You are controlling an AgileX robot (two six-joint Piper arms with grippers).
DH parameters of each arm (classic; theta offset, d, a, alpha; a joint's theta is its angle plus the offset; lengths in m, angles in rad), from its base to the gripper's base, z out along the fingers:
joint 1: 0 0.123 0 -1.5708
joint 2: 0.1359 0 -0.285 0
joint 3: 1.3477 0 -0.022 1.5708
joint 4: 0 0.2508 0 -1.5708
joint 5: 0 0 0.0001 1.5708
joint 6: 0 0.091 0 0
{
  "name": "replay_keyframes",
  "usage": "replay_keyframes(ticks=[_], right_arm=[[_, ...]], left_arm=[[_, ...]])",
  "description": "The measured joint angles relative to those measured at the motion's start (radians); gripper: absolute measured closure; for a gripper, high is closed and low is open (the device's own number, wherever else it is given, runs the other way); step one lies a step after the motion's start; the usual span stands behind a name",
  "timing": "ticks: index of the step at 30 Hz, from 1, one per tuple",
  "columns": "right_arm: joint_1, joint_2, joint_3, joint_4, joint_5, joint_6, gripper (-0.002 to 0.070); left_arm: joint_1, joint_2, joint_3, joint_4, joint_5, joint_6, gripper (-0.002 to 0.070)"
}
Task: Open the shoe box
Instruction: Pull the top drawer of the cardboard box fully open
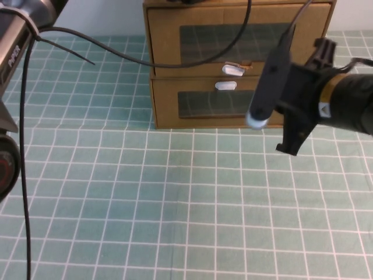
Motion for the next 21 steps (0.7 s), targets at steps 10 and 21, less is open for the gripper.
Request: replay_keyframes(ticks=[10, 21], right_arm=[[0.069, 0.098, 0.000, -0.248, 0.014, 0.184, 0.0689], [0.115, 0.108, -0.004, -0.589, -0.082, 0.429, 0.0690]], left_arm=[[0.031, 0.030, -0.015, -0.063, 0.040, -0.080, 0.0680], [0.028, 0.032, -0.033, 0.076, 0.072, -0.156, 0.0682]])
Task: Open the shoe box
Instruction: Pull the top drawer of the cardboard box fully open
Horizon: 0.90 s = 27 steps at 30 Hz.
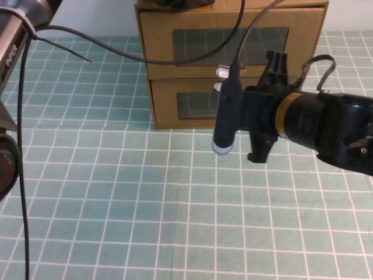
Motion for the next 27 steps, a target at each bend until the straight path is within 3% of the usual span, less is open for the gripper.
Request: replay_keyframes(ticks=[5, 10, 16, 20, 27], right_arm=[[0.006, 0.002, 0.000, 0.026, -0.086, 0.005, 0.0689], [0.006, 0.035, -0.045, 0.011, 0.105, 0.077, 0.0657], [0.008, 0.043, -0.130, -0.176, 0.162, 0.338, 0.0465], [0.029, 0.062, -0.149, -0.307, 0.158, 0.384, 0.0335], [0.039, 0.190, -0.150, -0.512, 0.188, 0.543, 0.0293]], left_arm=[[0.000, 0.000, 0.000, 0.000, 0.000, -0.008, 0.0682], [0.000, 0.000, 0.000, -0.016, 0.000, -0.011, 0.0682], [0.000, 0.002, 0.000, -0.019, 0.000, -0.011, 0.0682], [0.000, 0.003, 0.000, -0.023, 0.000, -0.011, 0.0682], [0.000, 0.003, 0.000, -0.025, 0.000, -0.011, 0.0682]])
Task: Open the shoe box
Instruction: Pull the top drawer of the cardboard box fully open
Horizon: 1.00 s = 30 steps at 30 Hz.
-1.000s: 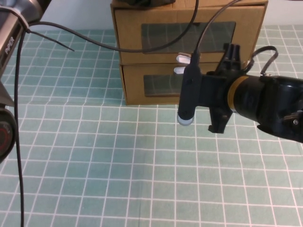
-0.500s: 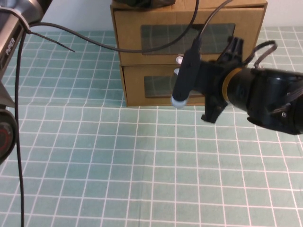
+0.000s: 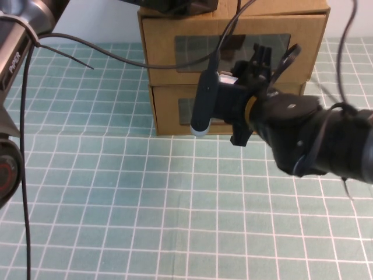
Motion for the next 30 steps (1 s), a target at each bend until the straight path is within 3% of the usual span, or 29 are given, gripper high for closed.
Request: replay_keyframes(ticks=[9, 30], right_arm=[[0.006, 0.094, -0.021, -0.097, 0.073, 0.132, 0.0290], [0.006, 0.183, -0.141, -0.101, 0.110, 0.145, 0.0300]], left_arm=[[0.000, 0.000, 0.000, 0.000, 0.000, 0.000, 0.0682], [0.000, 0.002, 0.000, -0.006, 0.000, 0.000, 0.0682]])
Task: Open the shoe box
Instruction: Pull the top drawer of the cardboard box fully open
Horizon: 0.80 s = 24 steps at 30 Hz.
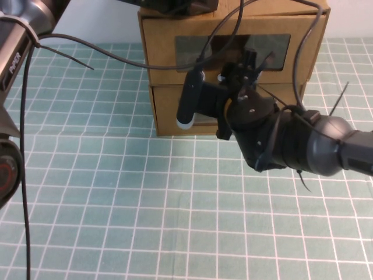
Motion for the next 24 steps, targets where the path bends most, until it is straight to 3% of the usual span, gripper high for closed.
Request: replay_keyframes(ticks=[3, 6, 10, 11, 24], right_arm=[[0.000, 0.028, -0.036, 0.006, 0.012, 0.000, 0.0310], [0.002, 0.048, -0.061, 0.006, 0.039, -0.010, 0.0364], [0.004, 0.056, -0.072, -0.011, 0.078, -0.021, 0.0546], [0.004, 0.056, -0.074, -0.012, 0.080, -0.023, 0.0563], [0.085, 0.056, -0.079, 0.071, 0.213, -0.014, 0.0565]], left_arm=[[0.002, 0.000, 0.000, 0.000, -0.003, 0.000, 0.0682], [0.002, 0.000, 0.000, 0.000, -0.003, 0.002, 0.0682], [0.002, 0.002, 0.000, 0.000, -0.003, 0.002, 0.0682], [0.002, 0.002, 0.000, 0.000, -0.003, 0.002, 0.0682], [0.010, 0.002, 0.000, -0.002, 0.013, 0.002, 0.0682]])
